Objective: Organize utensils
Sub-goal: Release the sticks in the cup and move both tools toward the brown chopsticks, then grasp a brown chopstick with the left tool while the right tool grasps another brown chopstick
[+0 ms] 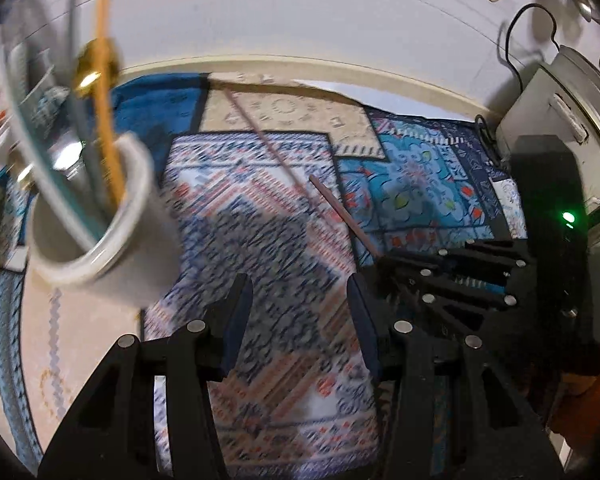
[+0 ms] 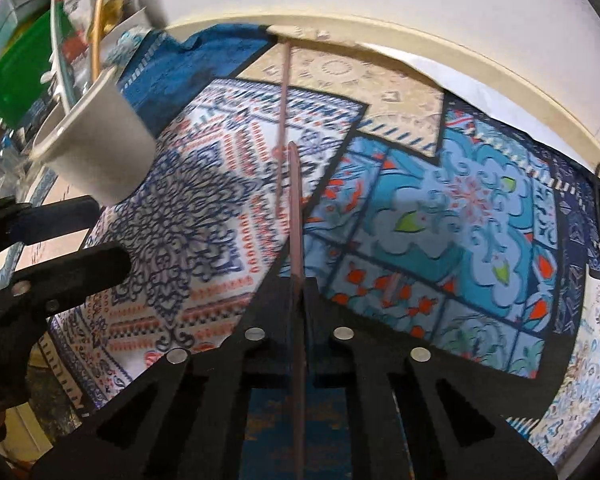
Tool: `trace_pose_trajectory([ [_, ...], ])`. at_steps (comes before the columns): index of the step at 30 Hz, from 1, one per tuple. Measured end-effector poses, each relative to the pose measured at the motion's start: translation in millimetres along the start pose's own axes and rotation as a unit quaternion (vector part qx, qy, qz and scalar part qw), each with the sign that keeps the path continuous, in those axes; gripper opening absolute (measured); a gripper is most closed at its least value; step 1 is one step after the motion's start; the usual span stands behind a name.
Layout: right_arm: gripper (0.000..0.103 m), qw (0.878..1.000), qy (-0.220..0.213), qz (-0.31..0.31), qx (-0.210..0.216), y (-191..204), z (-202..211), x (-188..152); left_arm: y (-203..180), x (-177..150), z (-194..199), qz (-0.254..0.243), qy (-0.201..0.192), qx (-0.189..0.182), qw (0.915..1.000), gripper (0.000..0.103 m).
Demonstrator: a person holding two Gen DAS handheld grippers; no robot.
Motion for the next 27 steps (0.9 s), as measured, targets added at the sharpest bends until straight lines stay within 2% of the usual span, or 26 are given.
trace_pose_trajectory([
  [2, 0.002, 1.000, -0.008, -0.010, -0.007, -12.1, 7.1, 3.6, -9.0, 9.6, -7.2, -0.006, 0.000, -0.006, 1.0000, 0.046],
  [5, 0.002, 1.000, -0.014, -0.020, -0.012, -26.1, 12.3, 7.7, -21.6, 26.6, -25.9, -0.017, 0.004, -0.009, 0.9998, 0.036],
  [7, 0.002, 0.999, -0.017, -0.027, -0.015, -34.5, 15.1, 9.7, -20.1, 35.5, -43.3, -0.007, 0.018, -0.007, 0.9998, 0.022],
  [9, 0.002, 0.999, -0.017, -0.035, -0.016, -42.2, 18.8, 9.2, -13.8, 45.5, -61.1, 0.008, 0.028, 0.006, 0.9995, 0.016],
  [11, 0.002, 0.999, -0.017, -0.042, -0.012, -46.0, 21.1, 9.1, -4.3, 55.7, -75.9, 0.028, 0.033, 0.019, 0.9989, 0.014],
  [15, 0.003, 0.999, -0.012, -0.045, -0.024, -50.6, 23.9, 6.2, 5.9, 68.4, -94.0, 0.052, 0.038, 0.021, 0.9977, 0.008],
  [17, 0.007, 0.999, -0.006, -0.043, -0.017, -49.6, 25.3, 3.6, 6.7, 73.2, -96.2, 0.054, 0.033, 0.029, 0.9976, 0.007],
  [19, 0.025, 0.999, -0.002, -0.046, -0.003, -46.2, 25.7, 2.4, 7.0, 74.9, -97.4, 0.058, 0.031, 0.032, 0.9974, 0.006],
  [21, 0.033, 0.999, -0.007, -0.049, 0.013, -41.7, 27.7, 2.6, 7.1, 73.5, -96.7, 0.061, 0.027, 0.032, 0.9973, 0.006],
  [27, 0.033, 0.999, -0.005, -0.031, 0.017, -19.6, 20.7, 4.0, 4.2, 52.5, -86.5, 0.044, 0.039, 0.011, 0.9982, 0.002],
])
Point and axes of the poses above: each gripper's, at about its wrist camera, not at the fingertips, and z roughly against the way its jaws point, y to its left, x to its top, the point moved 7 cm from there along -z, roughly the way its jaws point, and after that the axes turned 3 degrees about x, right-handed, at the moved point
